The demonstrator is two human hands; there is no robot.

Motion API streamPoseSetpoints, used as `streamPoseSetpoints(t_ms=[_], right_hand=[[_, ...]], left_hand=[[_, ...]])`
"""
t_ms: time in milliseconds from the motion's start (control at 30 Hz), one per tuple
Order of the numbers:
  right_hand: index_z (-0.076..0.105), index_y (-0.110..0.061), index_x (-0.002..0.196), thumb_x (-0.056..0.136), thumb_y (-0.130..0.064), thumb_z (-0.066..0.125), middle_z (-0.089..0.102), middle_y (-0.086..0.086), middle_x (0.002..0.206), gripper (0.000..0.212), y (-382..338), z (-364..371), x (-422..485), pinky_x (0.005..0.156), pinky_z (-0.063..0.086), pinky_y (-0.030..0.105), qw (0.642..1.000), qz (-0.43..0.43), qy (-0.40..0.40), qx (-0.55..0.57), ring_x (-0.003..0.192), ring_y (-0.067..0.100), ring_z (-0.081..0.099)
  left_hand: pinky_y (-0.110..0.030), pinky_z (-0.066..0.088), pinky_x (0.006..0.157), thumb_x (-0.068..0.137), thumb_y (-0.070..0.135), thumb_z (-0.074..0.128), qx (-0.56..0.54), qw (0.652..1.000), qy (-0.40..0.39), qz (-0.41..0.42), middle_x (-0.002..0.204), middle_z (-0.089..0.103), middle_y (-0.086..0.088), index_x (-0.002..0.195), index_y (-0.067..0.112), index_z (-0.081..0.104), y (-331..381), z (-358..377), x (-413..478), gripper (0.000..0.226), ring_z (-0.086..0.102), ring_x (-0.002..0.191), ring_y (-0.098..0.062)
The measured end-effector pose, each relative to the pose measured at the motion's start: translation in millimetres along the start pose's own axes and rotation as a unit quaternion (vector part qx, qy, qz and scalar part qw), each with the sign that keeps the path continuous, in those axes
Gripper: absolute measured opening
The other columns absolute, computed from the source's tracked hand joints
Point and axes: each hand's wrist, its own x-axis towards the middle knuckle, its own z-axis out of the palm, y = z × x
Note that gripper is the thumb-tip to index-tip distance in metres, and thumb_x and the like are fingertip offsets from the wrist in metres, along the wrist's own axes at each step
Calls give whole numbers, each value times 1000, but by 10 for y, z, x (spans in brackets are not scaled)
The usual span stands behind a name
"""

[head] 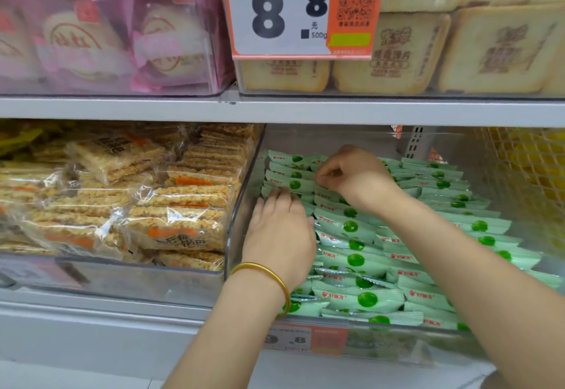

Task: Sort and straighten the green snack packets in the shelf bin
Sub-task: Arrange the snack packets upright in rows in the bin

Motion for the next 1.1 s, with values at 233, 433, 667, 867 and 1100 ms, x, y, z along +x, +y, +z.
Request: streamPoseSetpoints(t_ms=[233,433,667,867,1100], right_hand=[[69,-23,107,88,-34,62,51,3,119,23,-154,243,146,89,43,32,995,0,-25,-98,120,23,42],[67,-17,106,88,-18,61,58,6,118,19,-180,378,285,73,40,27,995,30,-6,-98,111,24,52],[67,-23,87,87,-20,65,67,1,100,3,-147,283,194,82,53,33,996,36,29,82,94,22,62],[65,-25,82,85,-24,69,63,-6,85,5,-133,255,170,80,50,28,956,51,118,264,84,15,60],[57,-19,74,88,-11,63,64,5,85,17,-38,55,-7,83,54,48,866,88,193,452,85,27,64]], left_hand=[[-34,6,117,101,31,24,-17,1000,-7,-13,140,35,-5,134,9,38,-19,-6,-79,42,25,136,-21],[-34,6,117,101,31,23,-16,1000,-9,-13,141,35,-5,135,9,37,-18,-10,-77,43,24,136,-21],[-35,5,118,101,32,23,-14,1000,-11,-12,144,32,-5,139,8,33,-19,-10,-70,46,22,138,-22],[-35,5,118,101,33,24,-15,1000,-12,-12,144,33,-5,138,8,35,-19,-15,-72,46,22,138,-22],[-33,4,116,101,33,25,-28,999,-16,-12,148,29,-5,141,8,32,-31,-42,-79,47,20,140,-20]])
